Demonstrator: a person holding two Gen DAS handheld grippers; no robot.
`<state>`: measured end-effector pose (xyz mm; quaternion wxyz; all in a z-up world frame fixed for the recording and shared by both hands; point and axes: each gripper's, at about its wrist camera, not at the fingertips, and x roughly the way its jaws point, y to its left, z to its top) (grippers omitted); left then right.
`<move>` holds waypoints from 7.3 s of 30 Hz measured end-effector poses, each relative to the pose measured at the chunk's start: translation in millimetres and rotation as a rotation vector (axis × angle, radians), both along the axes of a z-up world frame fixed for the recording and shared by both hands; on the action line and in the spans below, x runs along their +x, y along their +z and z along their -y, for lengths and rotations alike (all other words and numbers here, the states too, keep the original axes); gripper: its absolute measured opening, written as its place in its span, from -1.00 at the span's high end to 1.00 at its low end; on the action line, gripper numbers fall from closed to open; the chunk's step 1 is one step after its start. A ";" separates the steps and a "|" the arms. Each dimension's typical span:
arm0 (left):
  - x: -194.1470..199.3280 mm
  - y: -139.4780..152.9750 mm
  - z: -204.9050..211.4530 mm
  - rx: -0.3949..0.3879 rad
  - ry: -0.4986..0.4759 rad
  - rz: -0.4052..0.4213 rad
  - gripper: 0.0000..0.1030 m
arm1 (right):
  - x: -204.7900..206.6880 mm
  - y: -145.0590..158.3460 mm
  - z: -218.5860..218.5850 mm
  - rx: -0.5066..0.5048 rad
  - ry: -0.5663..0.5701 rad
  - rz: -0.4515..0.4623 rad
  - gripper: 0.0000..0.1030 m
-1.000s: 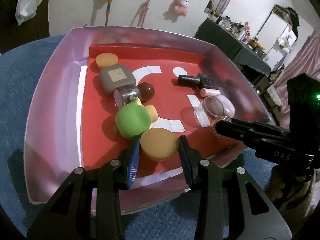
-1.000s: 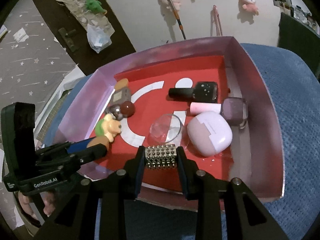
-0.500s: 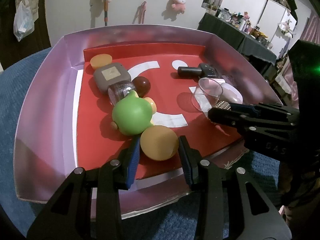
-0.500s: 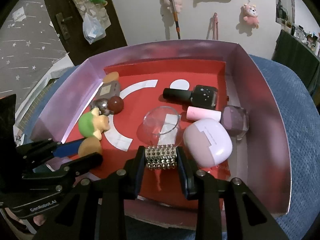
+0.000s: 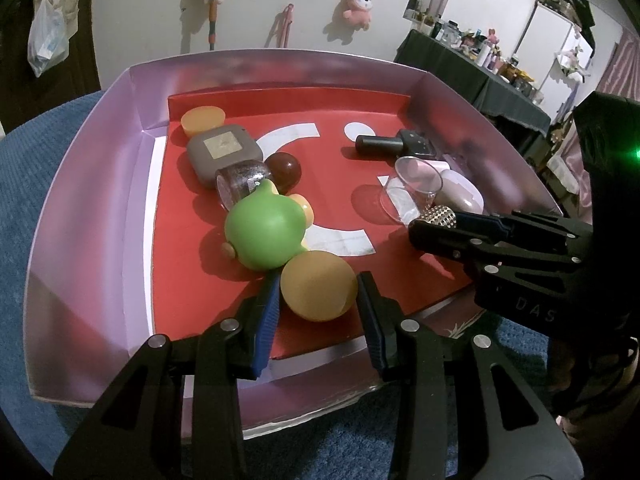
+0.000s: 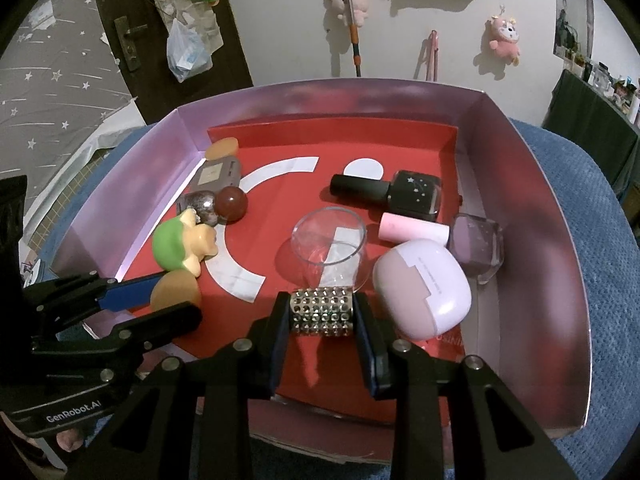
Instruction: Organize rigid objects
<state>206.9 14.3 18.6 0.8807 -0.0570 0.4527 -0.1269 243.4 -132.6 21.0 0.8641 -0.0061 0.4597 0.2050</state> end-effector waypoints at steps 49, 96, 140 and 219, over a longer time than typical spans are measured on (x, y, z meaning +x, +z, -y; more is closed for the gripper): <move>-16.3 12.6 -3.9 0.045 0.051 0.079 -0.14 | -10.7 8.1 8.1 0.036 -0.013 0.020 0.13; -49.4 6.6 -24.2 0.013 0.168 0.171 -1.00 | -79.0 18.8 20.2 0.013 -0.223 0.295 -1.00; -50.9 1.9 -28.1 -0.018 0.169 0.141 -1.00 | -75.2 14.5 20.1 -0.018 -0.211 0.266 -1.00; -107.3 -16.5 -19.0 0.099 0.224 0.073 -1.00 | -124.1 -19.9 37.1 -0.048 -0.233 0.144 -1.00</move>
